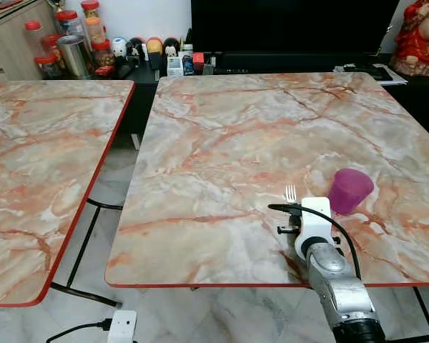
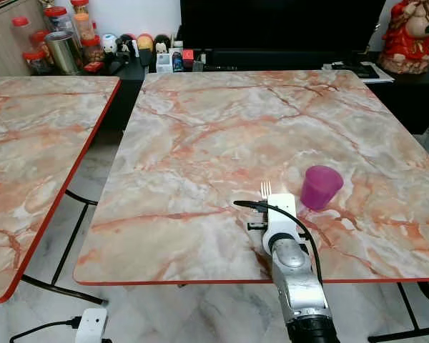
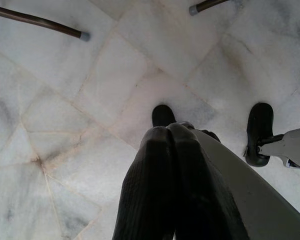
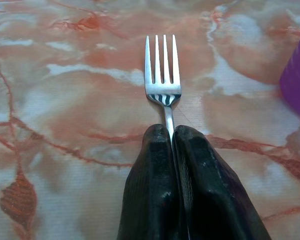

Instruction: Setting the table

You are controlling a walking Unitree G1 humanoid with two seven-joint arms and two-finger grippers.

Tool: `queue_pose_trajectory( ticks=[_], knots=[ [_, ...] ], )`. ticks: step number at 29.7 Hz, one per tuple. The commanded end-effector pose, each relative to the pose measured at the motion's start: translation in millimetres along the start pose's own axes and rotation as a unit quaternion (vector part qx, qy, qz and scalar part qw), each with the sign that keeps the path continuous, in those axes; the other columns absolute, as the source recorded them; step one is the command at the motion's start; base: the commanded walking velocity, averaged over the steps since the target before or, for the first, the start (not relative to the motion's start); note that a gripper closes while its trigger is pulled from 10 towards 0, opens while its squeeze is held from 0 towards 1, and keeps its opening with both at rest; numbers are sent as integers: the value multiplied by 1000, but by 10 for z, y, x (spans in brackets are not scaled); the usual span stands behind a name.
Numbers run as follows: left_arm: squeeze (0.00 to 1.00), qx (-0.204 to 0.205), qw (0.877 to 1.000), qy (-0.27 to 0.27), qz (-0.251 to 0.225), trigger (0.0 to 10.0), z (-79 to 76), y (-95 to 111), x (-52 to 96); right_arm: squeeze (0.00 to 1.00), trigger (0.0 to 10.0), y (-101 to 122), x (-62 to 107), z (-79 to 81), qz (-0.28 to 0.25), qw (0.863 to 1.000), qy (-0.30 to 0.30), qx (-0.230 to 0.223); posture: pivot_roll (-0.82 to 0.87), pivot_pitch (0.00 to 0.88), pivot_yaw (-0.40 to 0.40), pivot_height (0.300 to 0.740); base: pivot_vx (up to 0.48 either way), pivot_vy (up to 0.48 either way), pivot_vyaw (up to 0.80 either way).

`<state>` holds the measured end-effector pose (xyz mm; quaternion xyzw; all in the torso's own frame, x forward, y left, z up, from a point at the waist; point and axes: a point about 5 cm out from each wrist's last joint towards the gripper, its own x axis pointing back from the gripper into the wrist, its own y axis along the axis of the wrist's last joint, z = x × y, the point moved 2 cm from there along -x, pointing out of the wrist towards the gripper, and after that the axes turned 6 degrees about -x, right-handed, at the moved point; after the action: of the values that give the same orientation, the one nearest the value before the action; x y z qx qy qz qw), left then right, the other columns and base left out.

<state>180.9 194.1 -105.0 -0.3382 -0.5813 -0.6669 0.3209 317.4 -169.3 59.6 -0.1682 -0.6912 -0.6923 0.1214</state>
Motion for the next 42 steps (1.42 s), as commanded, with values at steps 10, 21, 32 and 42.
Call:
queue_pose_trajectory(
  ticks=[10,21,32,42],
  knots=[
    [0,-4,1000,7,9,10000,49,-57,13,0,10000,488,37,285,-130,991,42,8,-109,15,1,740,0,0,0],
    [0,-2,1000,16,15,10000,88,-59,13,0,10000,551,73,490,-163,984,72,-8,-86,0,4,740,0,130,0],
    [0,9,999,27,19,10000,110,-89,20,0,10000,628,54,505,-177,981,74,-12,-83,29,0,740,0,480,0],
    [0,10,999,30,18,10000,119,-80,19,0,10000,634,49,522,-178,981,75,-13,-82,38,3,740,0,480,0]
  ],
)
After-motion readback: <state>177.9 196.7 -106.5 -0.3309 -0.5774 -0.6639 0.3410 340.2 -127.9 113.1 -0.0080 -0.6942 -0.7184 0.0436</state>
